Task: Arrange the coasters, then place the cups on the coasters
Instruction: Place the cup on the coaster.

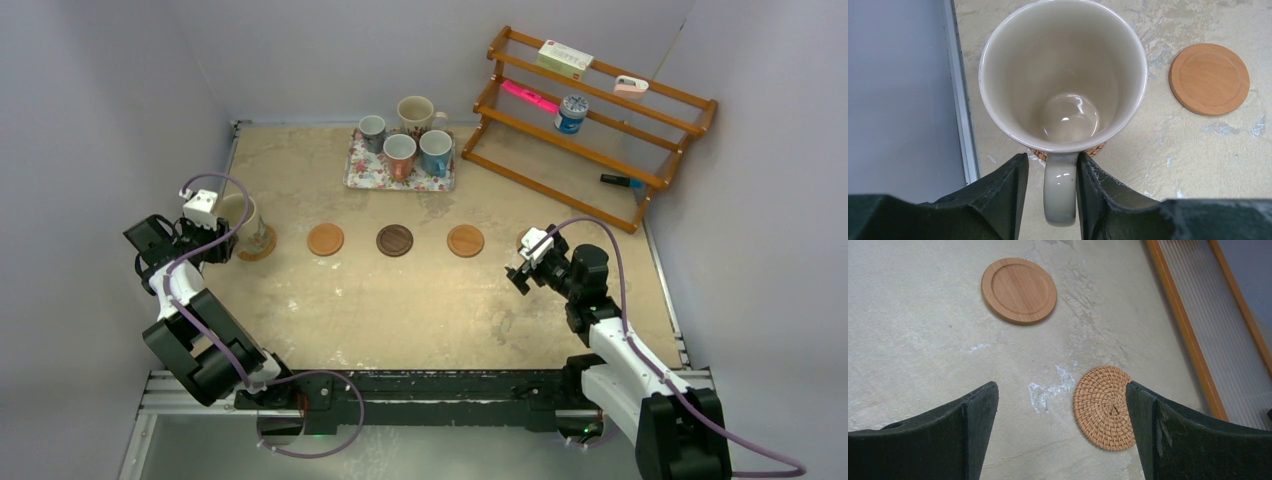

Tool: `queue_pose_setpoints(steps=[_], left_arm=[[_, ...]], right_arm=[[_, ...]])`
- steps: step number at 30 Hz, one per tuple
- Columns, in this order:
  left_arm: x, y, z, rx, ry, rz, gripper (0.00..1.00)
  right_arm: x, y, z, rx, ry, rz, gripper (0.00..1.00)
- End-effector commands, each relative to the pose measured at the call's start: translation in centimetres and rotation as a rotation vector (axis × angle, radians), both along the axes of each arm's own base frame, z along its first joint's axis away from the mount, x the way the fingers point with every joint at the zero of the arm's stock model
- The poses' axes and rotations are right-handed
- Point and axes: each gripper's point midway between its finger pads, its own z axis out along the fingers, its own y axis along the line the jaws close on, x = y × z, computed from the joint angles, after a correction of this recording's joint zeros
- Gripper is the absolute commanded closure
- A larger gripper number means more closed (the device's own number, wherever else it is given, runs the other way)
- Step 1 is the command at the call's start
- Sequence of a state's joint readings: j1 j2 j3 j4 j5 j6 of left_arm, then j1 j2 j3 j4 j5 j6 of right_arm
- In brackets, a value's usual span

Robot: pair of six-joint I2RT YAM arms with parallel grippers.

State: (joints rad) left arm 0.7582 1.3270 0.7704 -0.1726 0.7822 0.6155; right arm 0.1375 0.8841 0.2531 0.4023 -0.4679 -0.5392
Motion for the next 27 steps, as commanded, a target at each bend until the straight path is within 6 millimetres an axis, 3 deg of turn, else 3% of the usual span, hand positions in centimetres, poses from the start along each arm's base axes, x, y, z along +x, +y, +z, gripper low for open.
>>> queue_pose_setpoints(steps=[1, 18, 27], left_arm=[[1.1, 0.3, 2.3, 0.049, -0.087, -0.047, 0.57], [0.7, 0.5, 2.7, 0.078, -0.073, -0.045, 0.50], [0.5, 0.3, 3.5, 0.092, -0.088, -0.043, 0.35]], right_arm=[[0.0, 0.5, 0.6, 0.008, -0.025, 0.033, 0.01], [0.0, 0.5, 0.6, 0.009, -0.022, 0.033, 0.01], [0.1, 0.6, 0.5, 0.007, -0.016, 0.036, 0.01]])
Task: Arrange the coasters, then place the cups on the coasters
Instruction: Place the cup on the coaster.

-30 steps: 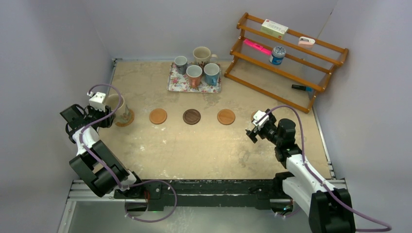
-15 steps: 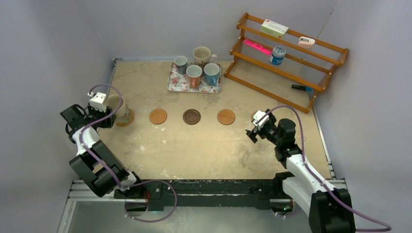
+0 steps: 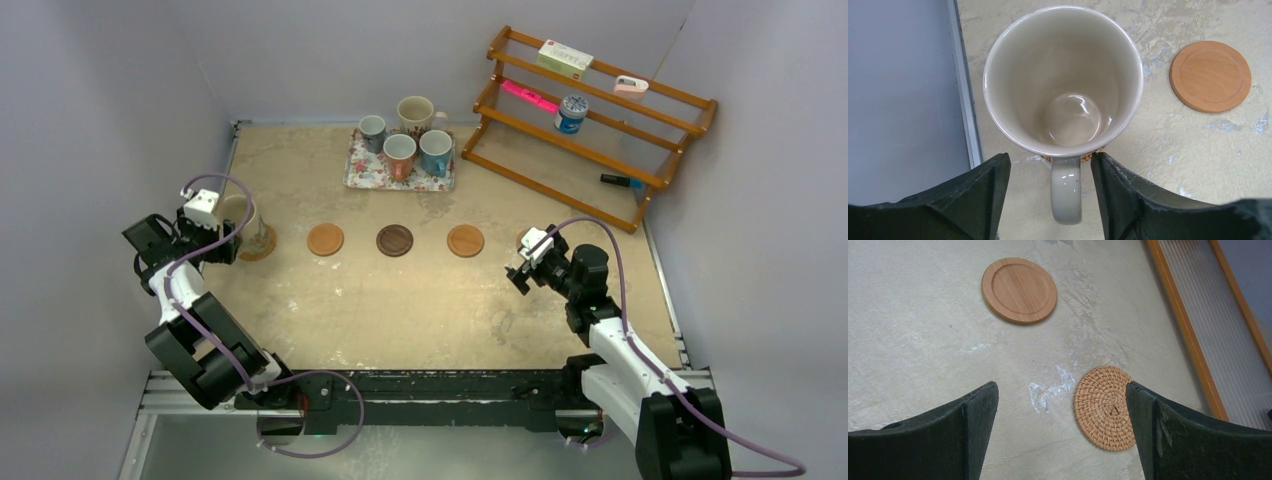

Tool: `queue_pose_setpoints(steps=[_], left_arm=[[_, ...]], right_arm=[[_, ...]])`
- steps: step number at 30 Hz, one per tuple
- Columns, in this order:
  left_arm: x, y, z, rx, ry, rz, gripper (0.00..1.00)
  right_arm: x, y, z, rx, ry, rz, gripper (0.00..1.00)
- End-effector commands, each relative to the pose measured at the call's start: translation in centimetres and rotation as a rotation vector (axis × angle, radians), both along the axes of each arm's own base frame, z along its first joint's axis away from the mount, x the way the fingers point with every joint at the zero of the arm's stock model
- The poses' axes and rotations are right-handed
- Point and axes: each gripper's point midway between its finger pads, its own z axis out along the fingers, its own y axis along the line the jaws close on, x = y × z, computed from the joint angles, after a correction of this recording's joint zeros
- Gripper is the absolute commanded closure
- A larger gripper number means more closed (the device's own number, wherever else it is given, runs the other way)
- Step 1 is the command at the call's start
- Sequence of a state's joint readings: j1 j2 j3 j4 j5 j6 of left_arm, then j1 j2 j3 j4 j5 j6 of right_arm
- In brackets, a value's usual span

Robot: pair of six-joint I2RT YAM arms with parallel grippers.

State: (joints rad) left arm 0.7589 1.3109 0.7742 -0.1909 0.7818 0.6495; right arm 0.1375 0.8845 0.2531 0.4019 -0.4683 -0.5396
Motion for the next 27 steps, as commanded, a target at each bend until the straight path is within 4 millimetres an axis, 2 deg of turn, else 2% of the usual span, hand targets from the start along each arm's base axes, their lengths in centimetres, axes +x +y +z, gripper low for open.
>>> queue_pose_setpoints(steps=[1, 8, 16, 20, 21, 22, 27], left_arm=[[0.6, 0.2, 3.2, 0.061, -0.084, -0.032, 0.32], [0.3, -0.5, 4.3, 0.065, -0.108, -0.055, 0.16], [-0.1, -1.9, 5.9, 0.040, -0.125, -0.103, 0.10], [-0.3, -2.2, 7.0, 0.039, -0.140, -0.095, 0.09], [-0.4, -2.3, 7.4, 0.041, -0.145, -0.096, 0.01], [-0.6, -2.4, 7.7, 0.043, -0.149, -0.090, 0.00], [-1.5, -2.4, 10.0, 0.089, -0.170, -0.042, 0.00]], right_arm=[[0.1, 0.5, 0.5, 0.007, -0.015, 0.036, 0.01], [0.2, 0.6, 0.4, 0.009, -0.008, 0.038, 0.01], [0.5, 0.6, 0.2, 0.014, 0.011, 0.027, 0.01], [0.9, 0.4, 0.8, 0.021, 0.008, 0.005, 0.01], [1.0, 0.3, 1.0, 0.023, 0.008, 0.001, 0.01], [1.1, 0.3, 1.2, 0.024, 0.009, -0.003, 0.01], [2.1, 0.5, 2.3, 0.018, 0.034, -0.002, 0.01]])
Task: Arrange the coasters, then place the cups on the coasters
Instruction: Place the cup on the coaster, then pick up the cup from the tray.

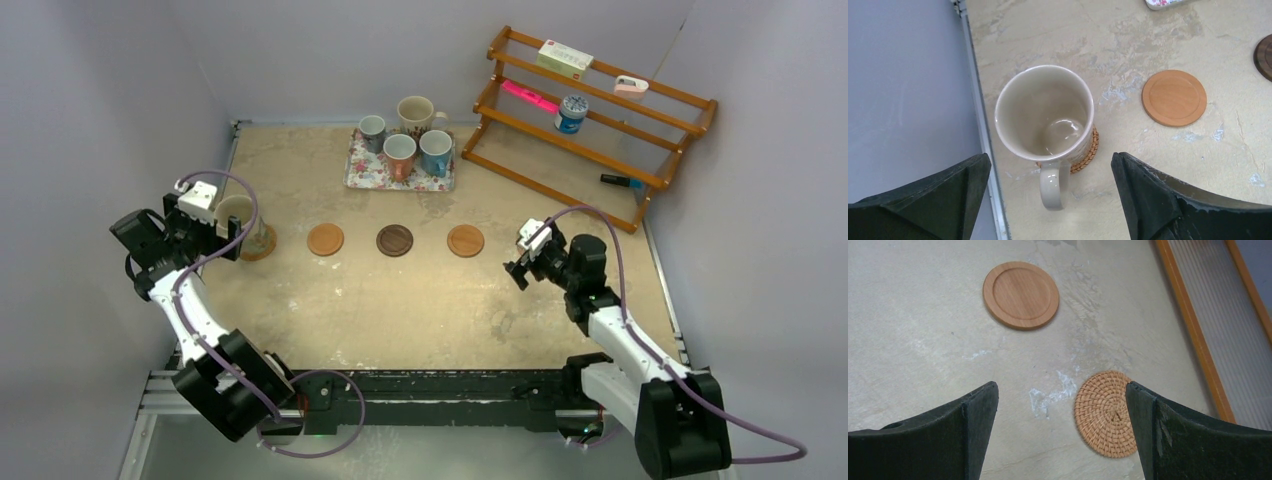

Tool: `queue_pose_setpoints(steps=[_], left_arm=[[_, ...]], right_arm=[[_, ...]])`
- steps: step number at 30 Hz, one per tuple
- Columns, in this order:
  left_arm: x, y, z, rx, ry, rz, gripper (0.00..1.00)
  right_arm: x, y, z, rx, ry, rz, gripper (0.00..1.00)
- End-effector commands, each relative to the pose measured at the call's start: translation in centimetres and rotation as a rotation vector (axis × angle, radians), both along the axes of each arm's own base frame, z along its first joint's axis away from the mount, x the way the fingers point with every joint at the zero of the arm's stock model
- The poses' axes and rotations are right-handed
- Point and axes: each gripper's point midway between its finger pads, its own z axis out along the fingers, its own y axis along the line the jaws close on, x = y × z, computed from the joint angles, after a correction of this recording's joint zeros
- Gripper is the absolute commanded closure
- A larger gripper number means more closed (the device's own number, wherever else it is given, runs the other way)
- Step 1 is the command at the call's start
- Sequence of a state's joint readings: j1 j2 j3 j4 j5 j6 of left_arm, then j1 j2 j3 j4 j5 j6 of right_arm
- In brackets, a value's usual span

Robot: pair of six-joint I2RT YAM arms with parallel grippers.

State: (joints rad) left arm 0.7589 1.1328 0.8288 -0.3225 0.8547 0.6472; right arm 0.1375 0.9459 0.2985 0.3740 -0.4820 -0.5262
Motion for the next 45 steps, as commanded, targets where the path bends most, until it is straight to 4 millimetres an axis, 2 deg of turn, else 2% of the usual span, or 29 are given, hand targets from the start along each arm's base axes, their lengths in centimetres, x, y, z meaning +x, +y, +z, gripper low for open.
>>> queue_pose_setpoints(steps=[1, 6, 12, 14, 19, 25, 29, 37, 45], left_arm=[[-0.8, -0.1, 4.2, 0.068, -0.069, 0.024, 0.00], [-2.3, -0.5, 5.0, 0.103, -0.067, 0.077, 0.00], [-3.9, -1.8, 4.3, 0.124, -0.053, 0.067, 0.00], [-4.3, -2.6, 4.0, 0.124, -0.049, 0.037, 0.00], [-5.0, -4.4, 2.4, 0.077, -0.043, -0.022, 0.00], [-5.1, -5.4, 0.9, 0.039, -0.043, -0.057, 0.00], [-5.0, -5.2, 1.0, 0.028, -0.035, -0.054, 0.00], [-4.7, -4.9, 1.9, 0.049, -0.058, -0.049, 0.00], [-4.7, -6.0, 2.2, 0.019, -0.070, -0.105, 0.00]], right_arm=[[1.8, 0.1, 2.8, 0.005, -0.002, -0.009, 0.01], [3.4, 0.8, 4.5, 0.008, 0.067, 0.015, 0.01], [6.6, 1.1, 7.8, 0.000, 0.141, 0.002, 0.01], [8.1, 1.3, 10.1, 0.004, 0.135, -0.003, 0.01], [11.5, 1.7, 14.1, 0.006, 0.154, -0.021, 0.01], [16.3, 1.7, 16.9, -0.030, 0.126, -0.105, 0.01], [19.8, 1.9, 18.2, -0.051, 0.072, -0.168, 0.01], [25.7, 2.7, 17.2, -0.011, 0.048, -0.256, 0.01], [31.3, 3.7, 15.5, -0.003, -0.011, -0.278, 0.02]])
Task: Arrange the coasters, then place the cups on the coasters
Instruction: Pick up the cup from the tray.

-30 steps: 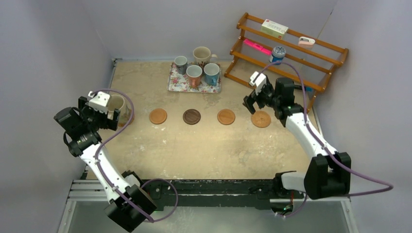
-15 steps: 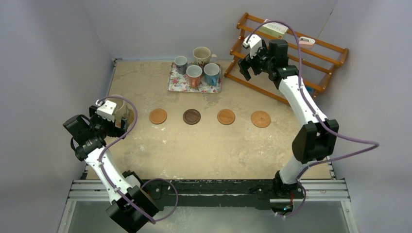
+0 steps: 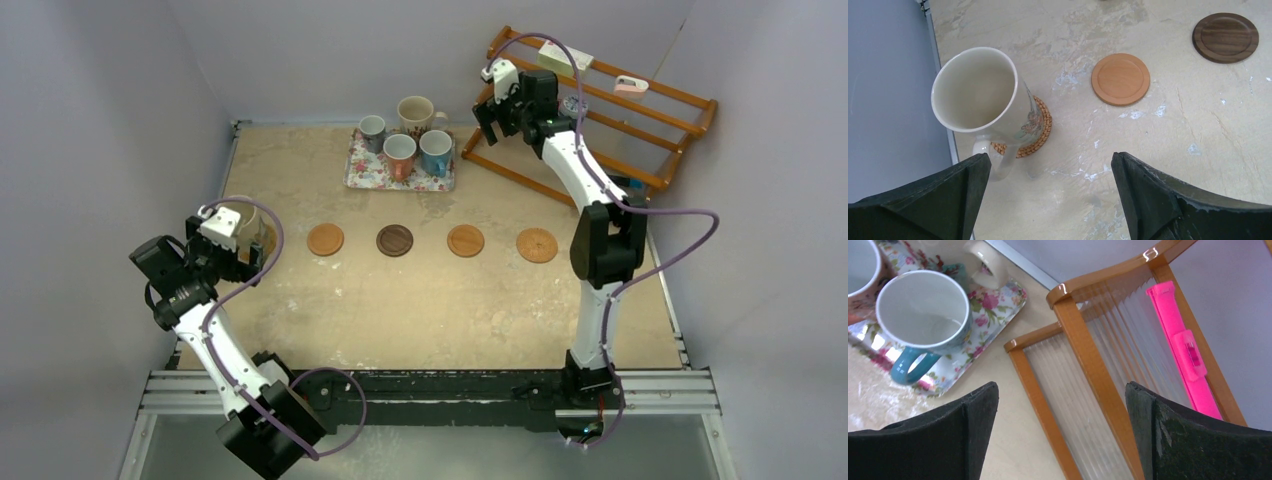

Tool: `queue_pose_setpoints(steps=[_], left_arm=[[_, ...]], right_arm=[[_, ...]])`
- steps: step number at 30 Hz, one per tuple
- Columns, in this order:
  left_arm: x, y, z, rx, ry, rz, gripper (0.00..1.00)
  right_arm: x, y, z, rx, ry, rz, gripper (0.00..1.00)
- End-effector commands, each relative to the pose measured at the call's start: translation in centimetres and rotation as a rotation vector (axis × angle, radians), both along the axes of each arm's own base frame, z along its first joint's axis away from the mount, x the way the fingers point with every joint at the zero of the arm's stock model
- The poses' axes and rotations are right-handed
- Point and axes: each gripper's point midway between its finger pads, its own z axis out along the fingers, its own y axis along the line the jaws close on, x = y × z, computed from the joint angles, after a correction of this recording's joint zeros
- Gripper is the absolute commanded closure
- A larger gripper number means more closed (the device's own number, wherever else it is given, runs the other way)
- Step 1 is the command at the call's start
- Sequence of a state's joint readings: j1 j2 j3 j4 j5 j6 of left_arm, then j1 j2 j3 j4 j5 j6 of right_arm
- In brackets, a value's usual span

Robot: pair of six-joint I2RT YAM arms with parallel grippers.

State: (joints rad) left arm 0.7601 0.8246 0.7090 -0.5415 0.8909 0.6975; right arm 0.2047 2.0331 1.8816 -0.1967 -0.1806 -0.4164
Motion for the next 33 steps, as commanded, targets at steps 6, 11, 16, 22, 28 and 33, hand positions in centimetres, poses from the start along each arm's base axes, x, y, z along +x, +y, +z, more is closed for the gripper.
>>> queue_pose_setpoints(steps=[6, 11, 16, 22, 28, 33], left_arm=[[0.8, -1.6, 2.5, -0.049, -0.108, -0.102, 0.00], [0.6, -2.2, 2.3, -0.035, -0.128, -0.132, 0.00], [0.2, -2.6, 1.8, -0.023, -0.129, -0.139, 0.00], [0.1, -2.6, 1.3, -0.018, -0.123, -0.141, 0.00], [0.0, -2.8, 1.2, -0.024, -0.121, -0.151, 0.00], [0.0, -2.9, 1.1, -0.023, -0.120, -0.154, 0.00]], right_arm=[[4.5, 3.7, 1.9, 0.047, -0.113, 0.027, 0.03], [5.2, 6.9, 2.2, 0.059, -0.140, 0.098, 0.09], [6.7, 9.7, 1.3, 0.102, -0.134, 0.146, 0.15], [7.5, 11.7, 0.5, 0.140, -0.137, 0.198, 0.23], [7.3, 12.4, -2.0, 0.121, -0.099, 0.232, 0.30], [7.7, 12.5, -3.6, 0.106, -0.089, 0.238, 0.31]])
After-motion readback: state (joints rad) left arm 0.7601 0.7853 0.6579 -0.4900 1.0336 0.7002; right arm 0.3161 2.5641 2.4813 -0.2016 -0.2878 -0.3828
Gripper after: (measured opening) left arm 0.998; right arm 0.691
